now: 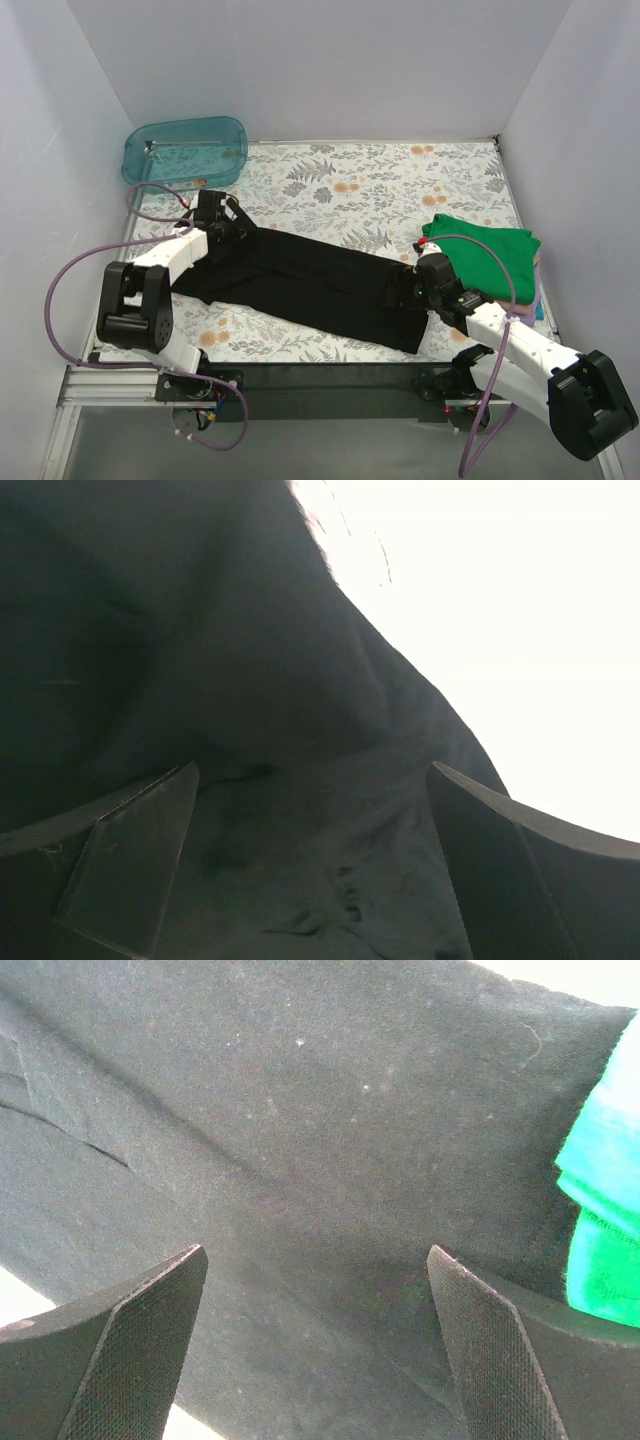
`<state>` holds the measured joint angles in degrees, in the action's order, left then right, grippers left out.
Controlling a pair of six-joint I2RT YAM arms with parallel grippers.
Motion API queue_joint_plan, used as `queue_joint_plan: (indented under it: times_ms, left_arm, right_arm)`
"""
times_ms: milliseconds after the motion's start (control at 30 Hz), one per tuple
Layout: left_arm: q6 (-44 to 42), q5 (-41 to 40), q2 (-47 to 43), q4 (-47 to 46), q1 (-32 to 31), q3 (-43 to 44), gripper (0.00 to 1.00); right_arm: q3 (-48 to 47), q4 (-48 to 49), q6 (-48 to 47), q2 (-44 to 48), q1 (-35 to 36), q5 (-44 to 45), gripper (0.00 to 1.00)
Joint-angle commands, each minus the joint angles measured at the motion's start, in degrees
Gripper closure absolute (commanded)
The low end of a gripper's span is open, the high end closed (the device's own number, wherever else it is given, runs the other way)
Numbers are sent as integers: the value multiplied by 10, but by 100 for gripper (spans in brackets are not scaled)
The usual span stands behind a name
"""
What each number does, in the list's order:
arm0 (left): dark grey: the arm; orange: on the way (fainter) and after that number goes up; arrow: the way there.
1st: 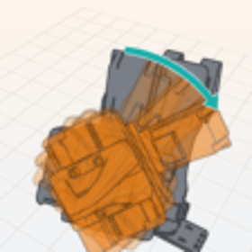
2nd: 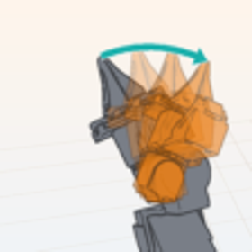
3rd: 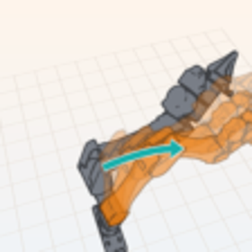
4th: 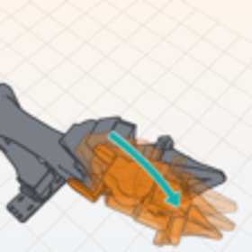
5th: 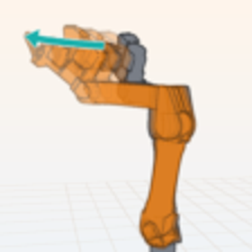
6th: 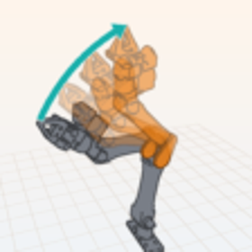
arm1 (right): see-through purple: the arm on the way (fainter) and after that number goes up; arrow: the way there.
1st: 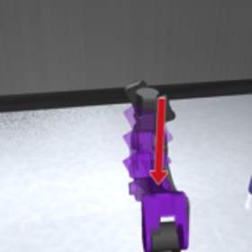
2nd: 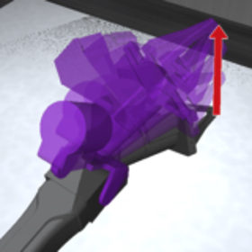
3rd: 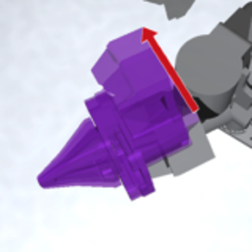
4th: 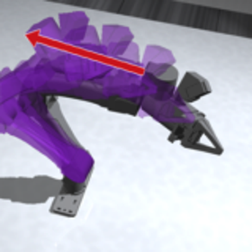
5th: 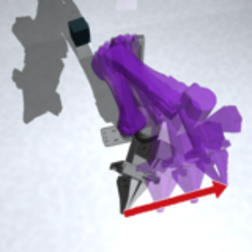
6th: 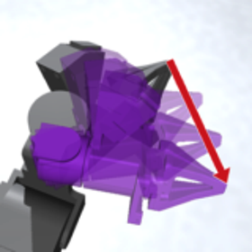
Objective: Fold and stack the t-shirts
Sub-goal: Fold the tshirt
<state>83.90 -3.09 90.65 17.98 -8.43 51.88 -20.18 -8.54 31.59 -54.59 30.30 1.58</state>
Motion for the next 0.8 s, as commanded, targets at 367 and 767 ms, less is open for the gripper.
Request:
queue_joint_plan:
  times_ms: [367, 767]
  left_arm:
    - [-66, -98, 11, 43, 42, 26, 34]
    - [-69, -124, 32, 47, 53, 83, 98]
  right_arm:
    - [-28, -89, -21, -90, -6, 25, 2]
    - [-21, -91, -13, -76, -6, 26, 2]
